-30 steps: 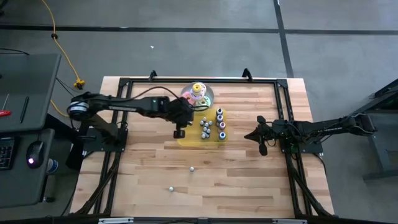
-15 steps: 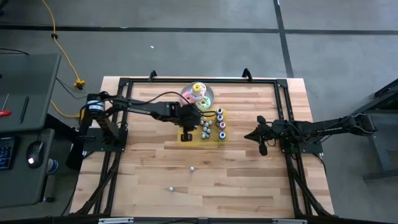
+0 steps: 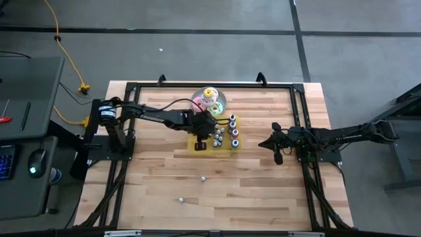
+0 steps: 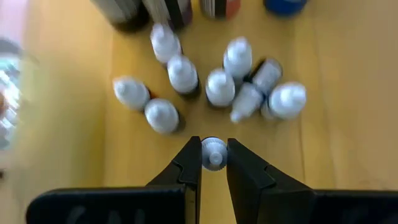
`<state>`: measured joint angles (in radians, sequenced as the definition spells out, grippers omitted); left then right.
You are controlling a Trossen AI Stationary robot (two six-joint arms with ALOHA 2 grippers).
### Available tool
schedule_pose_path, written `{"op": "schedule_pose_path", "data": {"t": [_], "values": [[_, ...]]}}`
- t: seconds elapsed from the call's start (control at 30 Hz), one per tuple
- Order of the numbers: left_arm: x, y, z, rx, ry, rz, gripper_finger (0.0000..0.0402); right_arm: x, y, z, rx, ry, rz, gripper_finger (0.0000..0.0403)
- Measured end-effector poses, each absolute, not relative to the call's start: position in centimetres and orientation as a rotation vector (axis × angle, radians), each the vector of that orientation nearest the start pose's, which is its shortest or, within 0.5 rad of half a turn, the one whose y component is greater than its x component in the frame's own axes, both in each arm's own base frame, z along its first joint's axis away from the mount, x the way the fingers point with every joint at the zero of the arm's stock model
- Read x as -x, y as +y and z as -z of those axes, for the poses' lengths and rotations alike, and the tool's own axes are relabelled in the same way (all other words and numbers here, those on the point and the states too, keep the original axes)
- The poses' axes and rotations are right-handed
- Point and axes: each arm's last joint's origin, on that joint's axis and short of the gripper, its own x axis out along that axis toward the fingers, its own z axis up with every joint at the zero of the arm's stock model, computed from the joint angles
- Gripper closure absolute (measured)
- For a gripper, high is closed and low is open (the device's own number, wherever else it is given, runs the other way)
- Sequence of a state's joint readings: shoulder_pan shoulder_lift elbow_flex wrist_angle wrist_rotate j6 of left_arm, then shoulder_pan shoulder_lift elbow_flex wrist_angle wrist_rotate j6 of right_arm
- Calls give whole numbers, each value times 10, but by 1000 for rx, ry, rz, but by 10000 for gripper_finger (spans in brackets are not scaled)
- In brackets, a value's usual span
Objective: Pick & Place food coloring
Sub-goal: Put the small red food coloring bottle into the yellow container, then put the small purple food coloring bottle into the yellow container
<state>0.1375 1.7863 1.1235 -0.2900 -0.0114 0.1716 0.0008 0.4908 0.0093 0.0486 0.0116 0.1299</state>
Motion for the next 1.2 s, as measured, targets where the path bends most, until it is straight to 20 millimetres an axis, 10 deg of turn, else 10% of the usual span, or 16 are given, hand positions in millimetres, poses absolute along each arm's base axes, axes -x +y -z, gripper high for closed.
{"op": "schedule_pose_path", "data": {"t": [0.73, 1.2], "values": [[-368, 51, -175, -68, 989, -49, 357, -120, 0, -127, -125, 432, 39, 402], [-368, 51, -175, -78, 991, -66, 245, -120, 0, -127, -125, 431, 39, 402]]}}
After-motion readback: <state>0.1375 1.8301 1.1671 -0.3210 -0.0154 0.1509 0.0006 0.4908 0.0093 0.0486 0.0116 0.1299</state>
